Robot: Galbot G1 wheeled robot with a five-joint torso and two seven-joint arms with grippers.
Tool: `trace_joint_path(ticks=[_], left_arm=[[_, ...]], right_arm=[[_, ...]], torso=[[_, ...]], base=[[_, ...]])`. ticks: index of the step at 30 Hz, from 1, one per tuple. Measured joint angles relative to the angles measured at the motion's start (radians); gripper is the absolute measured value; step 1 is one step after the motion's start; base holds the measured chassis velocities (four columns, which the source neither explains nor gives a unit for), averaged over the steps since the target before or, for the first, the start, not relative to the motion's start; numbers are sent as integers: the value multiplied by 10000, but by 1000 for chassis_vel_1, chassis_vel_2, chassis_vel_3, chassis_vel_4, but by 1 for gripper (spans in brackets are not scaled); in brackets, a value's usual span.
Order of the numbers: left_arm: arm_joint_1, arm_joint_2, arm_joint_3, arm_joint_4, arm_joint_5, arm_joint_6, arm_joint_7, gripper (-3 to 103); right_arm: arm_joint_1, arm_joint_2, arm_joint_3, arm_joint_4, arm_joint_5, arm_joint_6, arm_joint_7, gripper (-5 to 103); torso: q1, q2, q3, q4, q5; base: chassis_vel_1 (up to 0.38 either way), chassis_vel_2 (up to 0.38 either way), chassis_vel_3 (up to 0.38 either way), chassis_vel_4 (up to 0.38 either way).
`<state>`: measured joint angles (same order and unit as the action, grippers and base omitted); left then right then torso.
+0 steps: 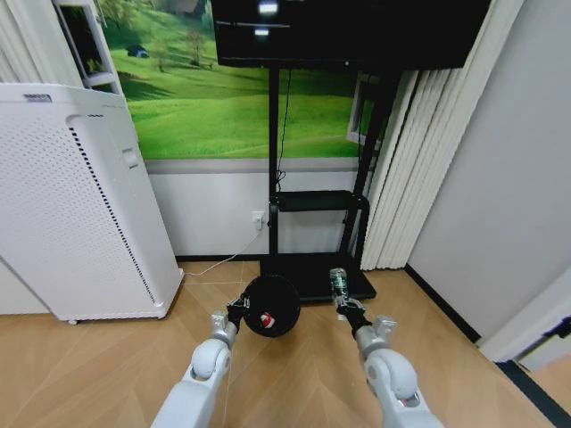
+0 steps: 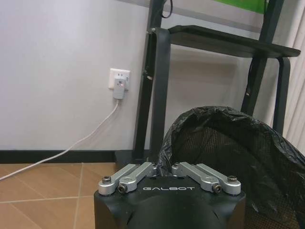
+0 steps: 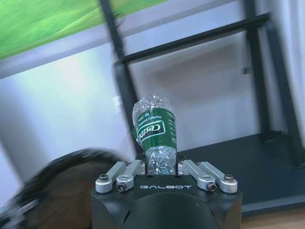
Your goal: Pick up the trash bin and place the garbage on the floor into it.
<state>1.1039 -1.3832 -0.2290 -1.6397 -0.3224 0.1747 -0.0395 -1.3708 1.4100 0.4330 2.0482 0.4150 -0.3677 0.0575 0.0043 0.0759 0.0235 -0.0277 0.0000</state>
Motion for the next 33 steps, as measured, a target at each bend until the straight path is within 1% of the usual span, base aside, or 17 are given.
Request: trace_joint_path(ticks=[4, 8, 12, 13, 14, 15, 16, 17, 18, 19, 23, 25, 27, 28, 30, 31, 33], left_arm=[[-199, -162, 269, 227, 61, 0, -59, 7], [-253, -348, 521, 255, 73, 0, -128, 7], [-253, -467, 610, 309, 114, 0, -134, 7], [-248, -546, 631, 382, 181, -10, -128, 7], [-237, -601, 640, 435, 239, -23, -119, 7], [-237, -601, 640, 435, 239, -23, -119, 7], [-233, -616, 647, 451, 256, -27, -112, 7], [-232, -620, 651, 456, 262, -28, -107, 7], [-235, -627, 656, 466, 267, -28, -101, 7], [-235, -627, 656, 466, 267, -28, -101, 7], [-315, -712, 696, 527, 273, -28, -123, 7], [-325, -724, 713, 527, 273, -28, -135, 7], [-338, -730, 754, 525, 273, -28, -166, 7], [-338, -730, 754, 525, 273, -28, -166, 7], [-338, -734, 774, 503, 285, -22, -200, 7], [-338, -734, 774, 503, 285, -22, -200, 7], [-288, -722, 763, 440, 292, -16, -227, 7]], right_arm=[[316, -156, -928, -589, -145, -15, 43, 25], [789, -206, -1361, -1410, -429, 36, 109, 25], [978, -193, -1545, -1664, -558, -18, 215, 25], [1066, -171, -1647, -1794, -686, -45, 244, 22], [1128, -140, -1686, -1913, -797, -46, 258, 33], [1128, -140, -1686, -1913, -797, -46, 258, 33], [1155, -131, -1684, -1970, -859, -46, 261, 38], [1161, -131, -1677, -1984, -887, -45, 261, 38], [1163, -144, -1647, -1991, -913, -40, 261, 44], [1163, -144, -1647, -1991, -913, -40, 261, 44], [1151, -248, -1522, -1919, -880, -16, 228, 65], [1144, -262, -1491, -1898, -875, -8, 220, 65], [1085, -298, -1395, -1805, -855, 8, 193, 76], [1085, -298, -1395, -1805, -855, 8, 193, 76], [988, -305, -1250, -1704, -842, 55, 165, 87], [988, -305, -1250, -1704, -842, 55, 165, 87], [889, -235, -879, -1514, -826, 209, 304, 97]], torso=[[0, 0, 0, 2, 0], [1, 0, 1, 2, 1], [0, 0, 1, 1, 1], [1, 0, 1, 0, 0], [1, -1, 1, 1, 1], [1, -1, 1, 1, 1], [1, -1, 1, 1, 1], [1, -1, 1, 2, 0], [1, 0, 1, 1, 1], [1, 0, 1, 1, 1], [1, -1, 1, 1, 1], [1, -1, 1, 0, 1], [1, 0, 1, 1, 0], [1, 0, 1, 1, 0], [1, -1, 1, 1, 1], [1, -1, 1, 1, 1], [1, -1, 1, 1, 1]], base=[[0, 0, 0, 0], [0, 0, 0, 0], [0, 0, 0, 0], [0, 0, 0, 0], [0, 0, 0, 0], [0, 0, 0, 0], [0, 0, 0, 0], [0, 0, 0, 0], [0, 0, 0, 0], [0, 0, 0, 0], [0, 0, 0, 0], [0, 0, 0, 0], [0, 0, 0, 0], [0, 0, 0, 0], [0, 0, 0, 0], [0, 0, 0, 0], [0, 0, 0, 0]])
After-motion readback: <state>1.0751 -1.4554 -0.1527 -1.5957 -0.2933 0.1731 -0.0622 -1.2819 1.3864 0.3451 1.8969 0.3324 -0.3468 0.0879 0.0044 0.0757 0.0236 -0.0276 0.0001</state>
